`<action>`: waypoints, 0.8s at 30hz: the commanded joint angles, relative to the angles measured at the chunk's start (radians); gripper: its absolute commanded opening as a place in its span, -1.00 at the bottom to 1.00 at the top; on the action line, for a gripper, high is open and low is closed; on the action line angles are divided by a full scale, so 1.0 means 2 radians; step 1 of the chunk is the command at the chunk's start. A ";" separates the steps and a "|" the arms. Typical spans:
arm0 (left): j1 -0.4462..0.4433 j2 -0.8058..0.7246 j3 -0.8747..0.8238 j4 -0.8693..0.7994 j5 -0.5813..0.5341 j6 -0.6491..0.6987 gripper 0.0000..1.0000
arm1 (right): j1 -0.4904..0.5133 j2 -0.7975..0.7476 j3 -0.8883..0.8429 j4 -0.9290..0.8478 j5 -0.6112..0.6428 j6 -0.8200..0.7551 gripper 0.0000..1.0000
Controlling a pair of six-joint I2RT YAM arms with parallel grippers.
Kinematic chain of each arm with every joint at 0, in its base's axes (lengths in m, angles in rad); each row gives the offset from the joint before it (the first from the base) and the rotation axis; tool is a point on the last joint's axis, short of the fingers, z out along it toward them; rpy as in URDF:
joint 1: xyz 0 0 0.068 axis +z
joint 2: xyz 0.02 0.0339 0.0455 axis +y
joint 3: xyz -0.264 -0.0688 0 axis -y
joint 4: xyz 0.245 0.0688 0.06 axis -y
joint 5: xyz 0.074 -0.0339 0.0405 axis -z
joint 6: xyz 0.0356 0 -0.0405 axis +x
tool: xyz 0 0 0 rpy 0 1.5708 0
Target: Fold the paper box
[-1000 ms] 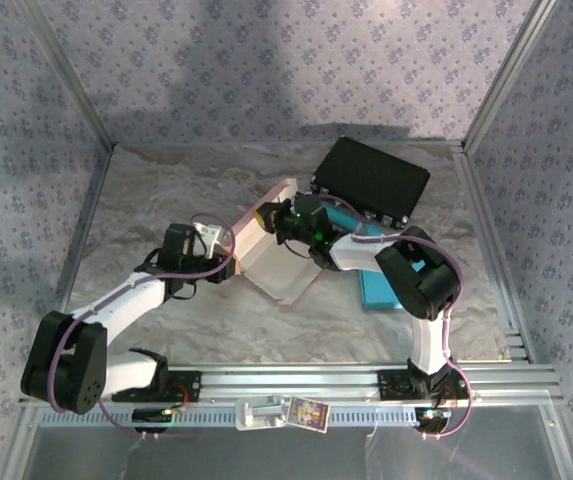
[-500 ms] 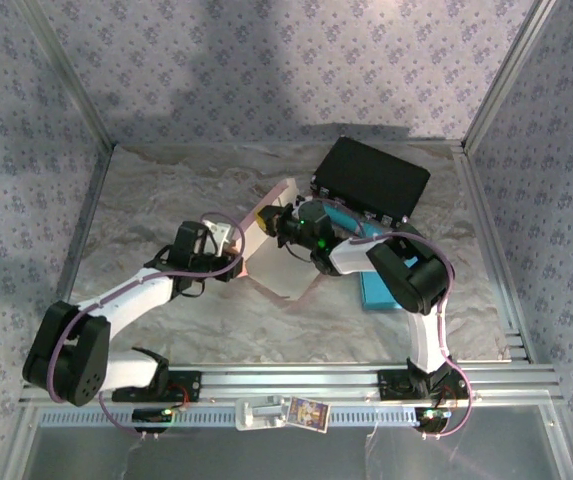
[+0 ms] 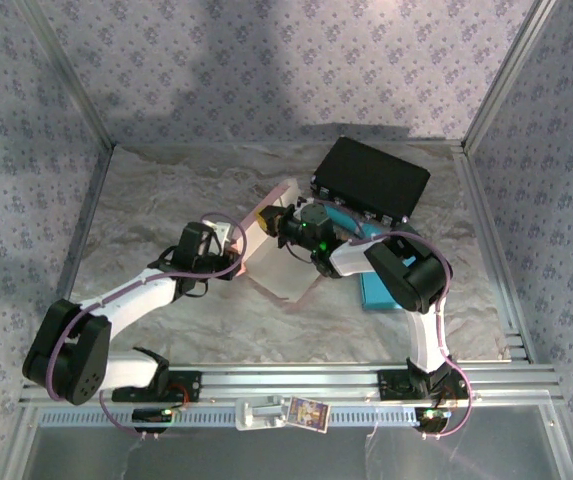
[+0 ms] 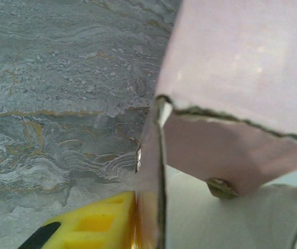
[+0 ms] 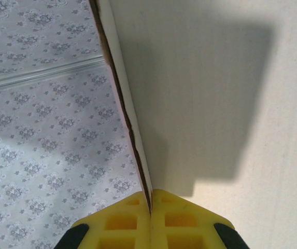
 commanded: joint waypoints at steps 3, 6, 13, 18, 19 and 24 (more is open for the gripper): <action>-0.002 -0.004 0.012 0.033 -0.009 -0.002 -0.53 | 0.002 -0.001 0.009 -0.019 0.002 0.019 -1.00; -0.002 -0.004 0.010 0.041 0.016 0.001 -0.48 | 0.001 0.002 0.013 -0.025 -0.001 0.022 -1.00; -0.002 -0.017 0.003 0.025 0.039 0.011 -0.44 | 0.000 0.003 0.016 -0.026 0.000 0.024 -1.00; -0.004 -0.028 0.003 0.023 0.051 0.007 -0.37 | -0.002 0.005 0.020 -0.027 0.000 0.027 -1.00; -0.003 -0.030 0.000 0.023 0.053 0.008 -0.36 | -0.002 0.005 0.021 -0.028 0.000 0.028 -1.00; -0.006 -0.020 -0.001 0.026 0.072 0.009 -0.36 | -0.002 0.006 0.024 -0.029 0.000 0.028 -1.00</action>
